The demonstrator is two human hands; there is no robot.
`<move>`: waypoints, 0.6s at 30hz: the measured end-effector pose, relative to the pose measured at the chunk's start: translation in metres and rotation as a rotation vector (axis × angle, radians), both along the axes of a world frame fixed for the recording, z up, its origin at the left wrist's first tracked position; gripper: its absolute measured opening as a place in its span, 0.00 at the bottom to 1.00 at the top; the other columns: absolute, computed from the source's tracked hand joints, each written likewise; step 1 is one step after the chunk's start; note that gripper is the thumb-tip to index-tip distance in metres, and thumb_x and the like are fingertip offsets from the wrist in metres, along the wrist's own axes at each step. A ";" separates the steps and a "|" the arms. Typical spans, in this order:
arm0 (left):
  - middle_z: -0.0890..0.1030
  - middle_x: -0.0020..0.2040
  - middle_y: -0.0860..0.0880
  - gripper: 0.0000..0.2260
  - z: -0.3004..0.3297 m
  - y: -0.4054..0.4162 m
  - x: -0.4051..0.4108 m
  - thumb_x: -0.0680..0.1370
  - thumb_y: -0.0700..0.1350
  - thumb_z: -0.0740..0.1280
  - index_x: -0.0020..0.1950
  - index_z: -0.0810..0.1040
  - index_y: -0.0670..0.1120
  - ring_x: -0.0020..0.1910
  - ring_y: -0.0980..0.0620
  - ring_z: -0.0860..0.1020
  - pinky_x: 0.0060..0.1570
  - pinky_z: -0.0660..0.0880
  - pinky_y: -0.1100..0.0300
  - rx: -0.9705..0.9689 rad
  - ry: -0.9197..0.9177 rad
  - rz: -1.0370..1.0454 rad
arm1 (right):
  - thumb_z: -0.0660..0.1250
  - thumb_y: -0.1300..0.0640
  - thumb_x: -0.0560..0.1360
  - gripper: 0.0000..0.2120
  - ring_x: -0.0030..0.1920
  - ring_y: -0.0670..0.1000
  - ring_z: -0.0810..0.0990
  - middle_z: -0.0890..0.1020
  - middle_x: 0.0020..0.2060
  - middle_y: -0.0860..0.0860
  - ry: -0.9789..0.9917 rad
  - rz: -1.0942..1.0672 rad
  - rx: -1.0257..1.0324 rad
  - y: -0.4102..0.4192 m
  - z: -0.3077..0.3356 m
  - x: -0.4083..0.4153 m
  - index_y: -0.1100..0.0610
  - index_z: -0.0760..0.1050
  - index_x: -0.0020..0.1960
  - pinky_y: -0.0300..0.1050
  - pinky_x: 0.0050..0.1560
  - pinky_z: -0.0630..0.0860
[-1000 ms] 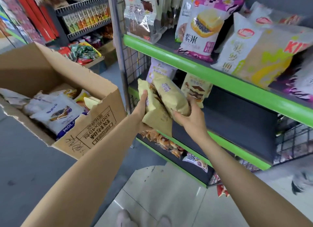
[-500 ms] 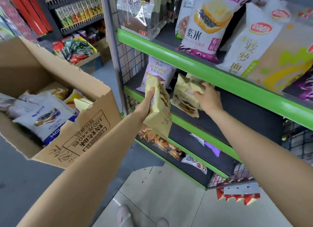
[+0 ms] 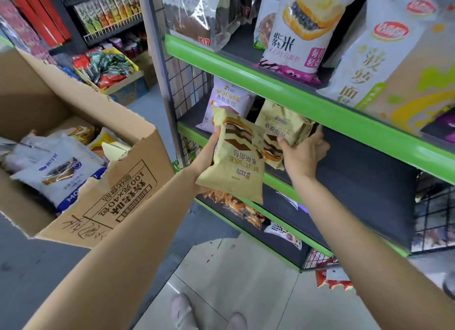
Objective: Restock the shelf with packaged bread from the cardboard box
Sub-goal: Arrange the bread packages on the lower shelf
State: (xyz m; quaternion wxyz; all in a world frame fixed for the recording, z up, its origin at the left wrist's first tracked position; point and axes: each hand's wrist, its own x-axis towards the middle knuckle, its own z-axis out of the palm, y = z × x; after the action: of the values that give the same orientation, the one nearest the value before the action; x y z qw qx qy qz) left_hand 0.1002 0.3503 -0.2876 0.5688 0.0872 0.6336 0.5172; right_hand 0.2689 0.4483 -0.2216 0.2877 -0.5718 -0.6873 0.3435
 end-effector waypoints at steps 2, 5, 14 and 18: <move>0.73 0.69 0.45 0.50 0.009 -0.004 0.009 0.57 0.80 0.63 0.70 0.71 0.51 0.67 0.43 0.73 0.68 0.67 0.42 -0.011 -0.001 -0.011 | 0.68 0.48 0.74 0.36 0.70 0.57 0.62 0.64 0.69 0.59 0.065 0.153 -0.126 -0.020 0.001 0.007 0.58 0.55 0.75 0.48 0.67 0.63; 0.75 0.67 0.45 0.43 0.040 -0.007 0.038 0.64 0.76 0.60 0.70 0.71 0.48 0.65 0.43 0.74 0.67 0.68 0.43 0.065 -0.049 -0.074 | 0.65 0.38 0.73 0.32 0.64 0.51 0.74 0.74 0.67 0.50 0.293 0.357 -0.668 -0.035 0.000 0.020 0.49 0.63 0.72 0.49 0.65 0.71; 0.76 0.58 0.49 0.22 0.074 0.014 0.092 0.72 0.49 0.69 0.64 0.72 0.47 0.59 0.49 0.72 0.58 0.70 0.54 0.357 1.202 -0.103 | 0.73 0.46 0.68 0.27 0.54 0.48 0.80 0.81 0.51 0.43 -0.219 0.526 -0.240 -0.004 0.005 0.105 0.41 0.70 0.66 0.45 0.53 0.77; 0.77 0.44 0.46 0.39 0.085 0.038 0.119 0.66 0.54 0.76 0.70 0.61 0.45 0.49 0.46 0.77 0.48 0.72 0.51 0.197 1.172 -0.693 | 0.72 0.40 0.67 0.30 0.59 0.53 0.77 0.82 0.56 0.47 -0.523 0.501 0.036 0.002 0.009 0.115 0.42 0.68 0.67 0.53 0.68 0.63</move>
State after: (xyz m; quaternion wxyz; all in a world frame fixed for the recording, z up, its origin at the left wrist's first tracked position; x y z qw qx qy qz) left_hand 0.2191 0.3879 -0.2027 0.2541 0.6013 0.7224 0.2280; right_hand 0.3839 0.4503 -0.2123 0.0191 -0.4488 -0.8624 0.2335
